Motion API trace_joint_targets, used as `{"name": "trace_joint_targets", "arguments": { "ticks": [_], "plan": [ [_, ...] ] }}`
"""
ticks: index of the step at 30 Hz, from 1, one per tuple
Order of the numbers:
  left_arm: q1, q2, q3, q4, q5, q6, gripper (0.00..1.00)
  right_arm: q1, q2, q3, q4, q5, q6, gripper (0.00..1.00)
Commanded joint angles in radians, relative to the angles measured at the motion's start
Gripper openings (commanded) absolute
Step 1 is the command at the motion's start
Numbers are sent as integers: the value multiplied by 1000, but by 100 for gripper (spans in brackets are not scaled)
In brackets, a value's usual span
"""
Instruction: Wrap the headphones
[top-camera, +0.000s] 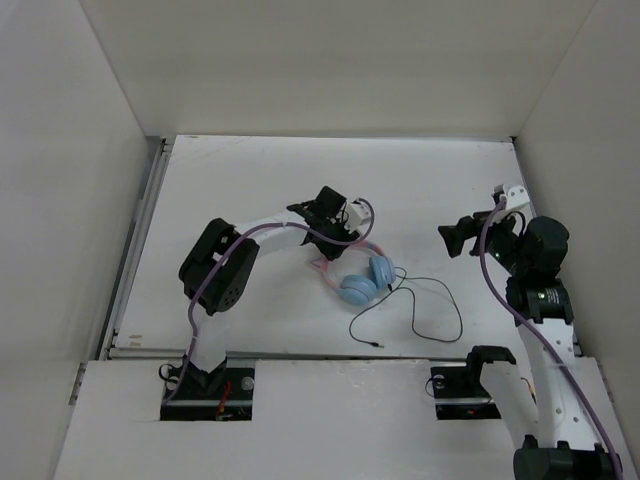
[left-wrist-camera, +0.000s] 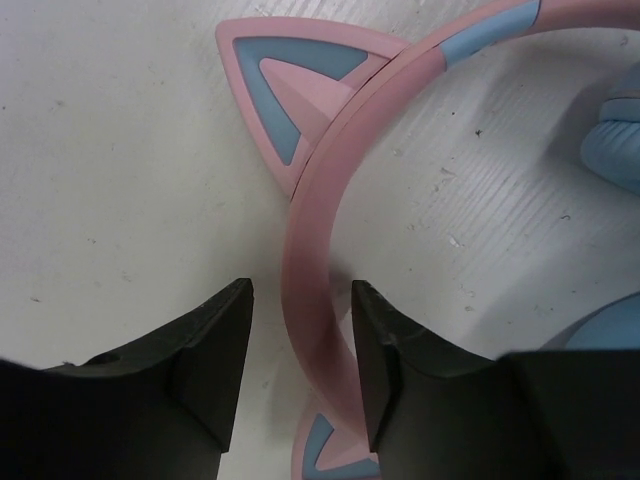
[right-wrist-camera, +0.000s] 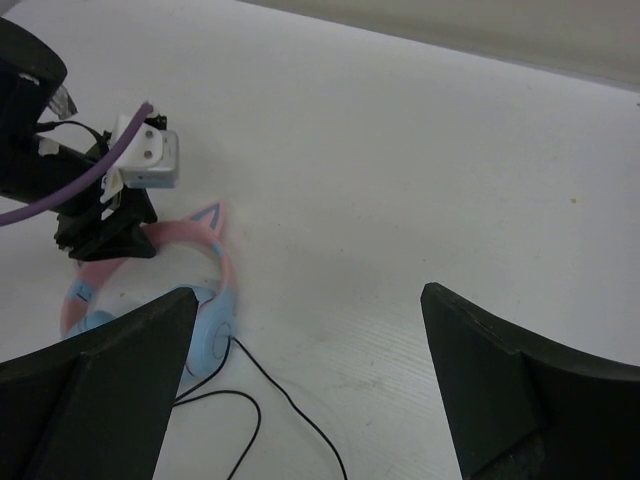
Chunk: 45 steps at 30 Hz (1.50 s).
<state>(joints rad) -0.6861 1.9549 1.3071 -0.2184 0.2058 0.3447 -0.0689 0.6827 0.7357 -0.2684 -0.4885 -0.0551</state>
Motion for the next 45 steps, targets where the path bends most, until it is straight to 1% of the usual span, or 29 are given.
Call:
{"name": "trace_joint_targets", "arguments": {
  "ticks": [1, 10, 13, 16, 19, 22, 25, 33, 41, 45],
  "plan": [
    [-5, 15, 0, -2, -19, 50, 39, -7, -23, -13, 97, 2, 31, 100],
    [-29, 85, 12, -27, -37, 82, 29, -7, -57, -24, 109, 4, 46, 100],
    [-43, 108, 15, -44, -42, 93, 21, -12, -64, -30, 115, 4, 51, 100],
    [-57, 127, 18, -65, -48, 96, 9, -21, -71, -38, 124, 4, 60, 100],
    [-68, 130, 14, -72, -52, 88, 0, -35, -77, -44, 129, 4, 73, 100],
    [-69, 105, 9, -53, -77, 73, 0, -42, -80, -48, 130, 4, 80, 100],
    [-62, 75, 37, -45, -103, 51, 0, -45, -78, -48, 130, 4, 74, 100],
    [-19, -68, 202, -108, -131, -27, 0, -24, -37, -16, 135, 31, 40, 100],
    [95, -212, 386, -196, -121, -111, 0, 83, 86, 76, 158, 85, -28, 100],
    [161, -264, 414, -226, -100, -164, 0, 134, 159, 128, 195, 103, -31, 100]
  ]
}}
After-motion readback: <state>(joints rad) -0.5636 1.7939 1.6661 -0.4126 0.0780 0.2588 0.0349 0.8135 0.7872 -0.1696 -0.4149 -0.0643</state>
